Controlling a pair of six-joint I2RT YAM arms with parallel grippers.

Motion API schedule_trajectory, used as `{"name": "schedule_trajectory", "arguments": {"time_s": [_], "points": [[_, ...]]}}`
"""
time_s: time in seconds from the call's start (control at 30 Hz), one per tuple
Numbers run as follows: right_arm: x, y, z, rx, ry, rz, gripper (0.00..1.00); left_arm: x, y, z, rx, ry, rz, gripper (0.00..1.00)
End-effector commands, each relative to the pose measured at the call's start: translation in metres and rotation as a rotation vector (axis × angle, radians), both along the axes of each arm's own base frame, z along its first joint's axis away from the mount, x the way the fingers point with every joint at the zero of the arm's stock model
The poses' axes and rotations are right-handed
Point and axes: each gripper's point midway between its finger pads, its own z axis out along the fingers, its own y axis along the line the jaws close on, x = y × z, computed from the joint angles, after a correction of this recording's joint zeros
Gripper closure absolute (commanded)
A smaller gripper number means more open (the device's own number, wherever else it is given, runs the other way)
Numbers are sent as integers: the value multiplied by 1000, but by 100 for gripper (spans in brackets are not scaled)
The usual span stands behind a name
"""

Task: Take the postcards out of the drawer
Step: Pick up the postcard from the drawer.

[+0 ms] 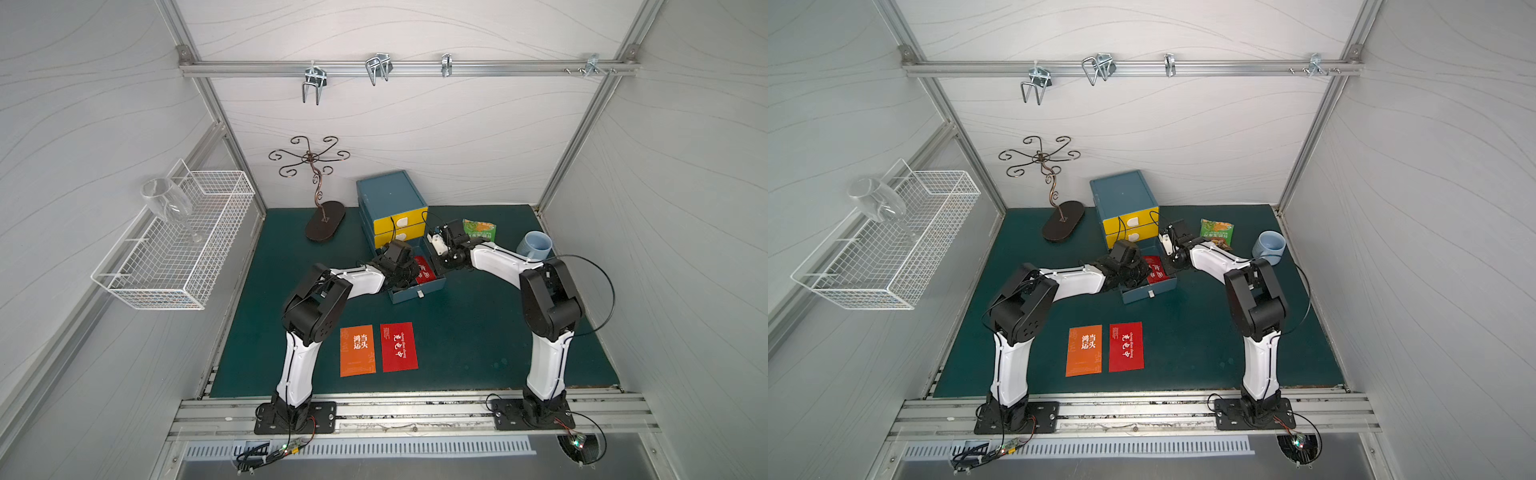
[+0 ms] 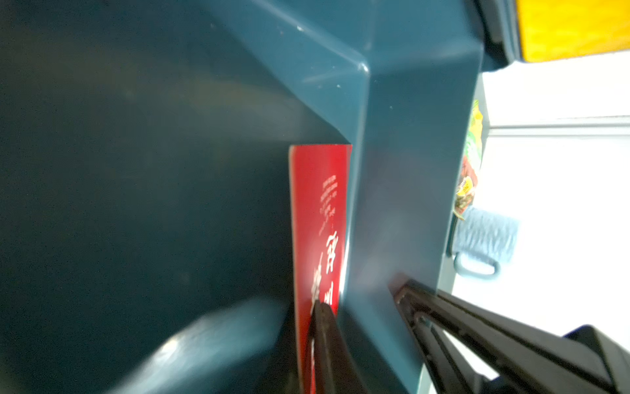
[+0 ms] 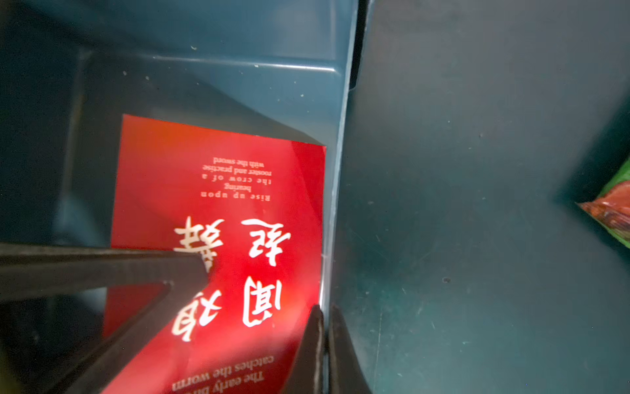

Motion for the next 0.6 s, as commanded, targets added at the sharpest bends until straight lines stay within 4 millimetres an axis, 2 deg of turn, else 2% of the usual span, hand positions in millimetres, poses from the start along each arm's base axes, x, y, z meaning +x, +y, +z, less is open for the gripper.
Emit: {"name": "schedule_trajectory", "arguments": {"time_s": [0.0,0.17,0.57], "points": [[-5,13,4,17,19,28,100,10,-3,41,-34,-71,13,93],[-1,11,7,6,15,1,100,10,4,56,-36,-83,31,100],[6,10,8,2,33,-55,100,3,18,84,-131,-77,60,100]]}}
